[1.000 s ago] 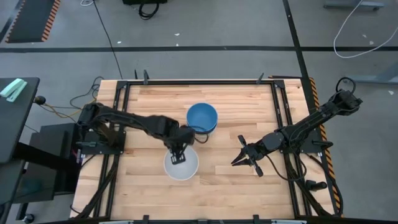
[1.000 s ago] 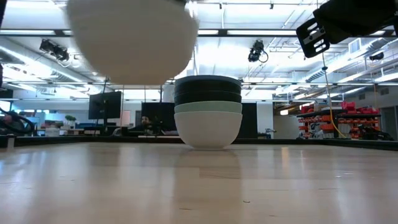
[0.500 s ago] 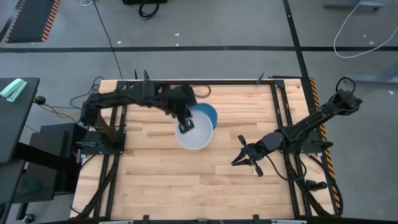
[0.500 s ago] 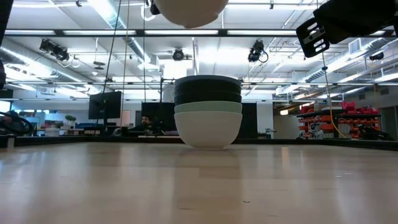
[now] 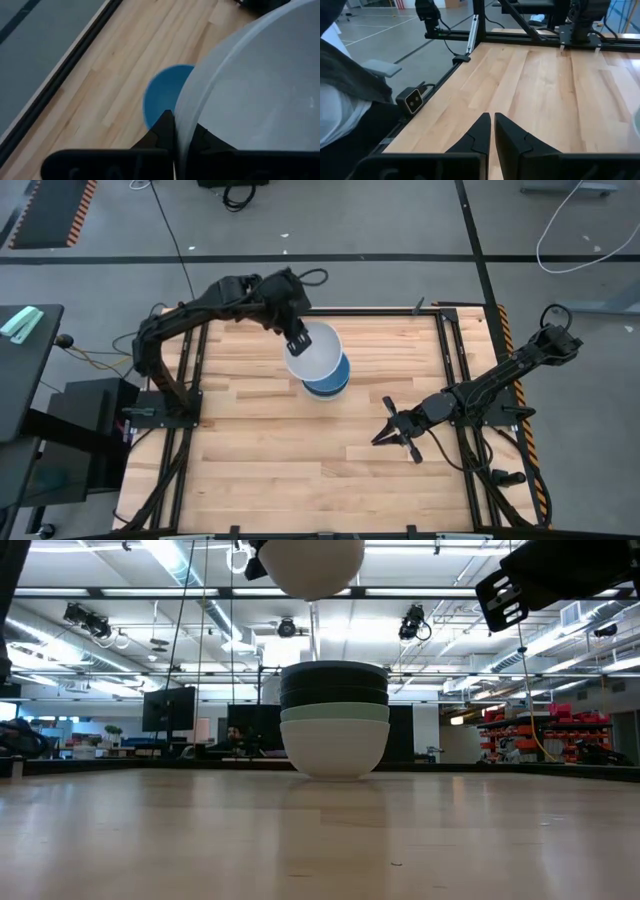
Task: Nest bowls inside each other
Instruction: Stack the white bowl on top of the blue bowl
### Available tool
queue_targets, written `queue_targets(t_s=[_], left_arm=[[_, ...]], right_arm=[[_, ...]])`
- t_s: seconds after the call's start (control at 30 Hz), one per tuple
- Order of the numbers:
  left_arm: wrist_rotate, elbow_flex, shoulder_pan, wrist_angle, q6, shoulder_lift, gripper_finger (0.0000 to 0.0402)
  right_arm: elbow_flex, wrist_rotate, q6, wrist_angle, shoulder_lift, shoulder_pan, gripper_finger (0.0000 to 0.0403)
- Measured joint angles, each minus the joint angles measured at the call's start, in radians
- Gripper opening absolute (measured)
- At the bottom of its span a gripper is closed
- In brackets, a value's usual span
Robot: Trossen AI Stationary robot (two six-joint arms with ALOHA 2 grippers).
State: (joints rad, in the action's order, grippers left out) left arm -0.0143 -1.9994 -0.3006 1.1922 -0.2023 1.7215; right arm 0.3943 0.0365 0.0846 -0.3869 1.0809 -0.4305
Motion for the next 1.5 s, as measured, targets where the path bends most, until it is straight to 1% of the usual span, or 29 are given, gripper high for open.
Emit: queue_targets(t_s=[0.23, 0.63, 0.87, 1.0, 1.2, 1.4, 1.5], left_arm=[[0.08, -0.001, -0.05, -0.024, 0.011, 0.044, 0.0009], [0.179, 0.0, -0.081, -0.011, 0.045, 0.187, 0.0009], [0.193, 0.0, -0.089, 0.011, 0.043, 0.255, 0.0013], [0.193, 0.001, -0.089, 0.02, 0.046, 0.289, 0.0009], [0.192, 0.002, -0.092, 0.029, 0.05, 0.318, 0.0014], [0.175, 0.003, -0.095, 0.039, 0.055, 0.352, 0.0009], [0.174, 0.003, -0.096, 0.035, 0.055, 0.364, 0.0016]], right_arm=[[0.0, 0.016, -0.002, 0.006, 0.0, 0.0, 0.0031], [0.0, 0.016, 0.001, 0.016, 0.0, 0.003, 0.0031], [0.0, 0.016, 0.001, 0.021, 0.0, 0.003, 0.0031], [0.0, 0.016, 0.001, 0.023, 0.0, 0.003, 0.0031], [0.0, 0.016, 0.0, 0.028, 0.0, 0.003, 0.0031], [0.0, 0.031, 0.001, 0.036, 0.0, 0.003, 0.0031], [0.0, 0.042, 0.001, 0.044, 0.0, 0.003, 0.0031]])
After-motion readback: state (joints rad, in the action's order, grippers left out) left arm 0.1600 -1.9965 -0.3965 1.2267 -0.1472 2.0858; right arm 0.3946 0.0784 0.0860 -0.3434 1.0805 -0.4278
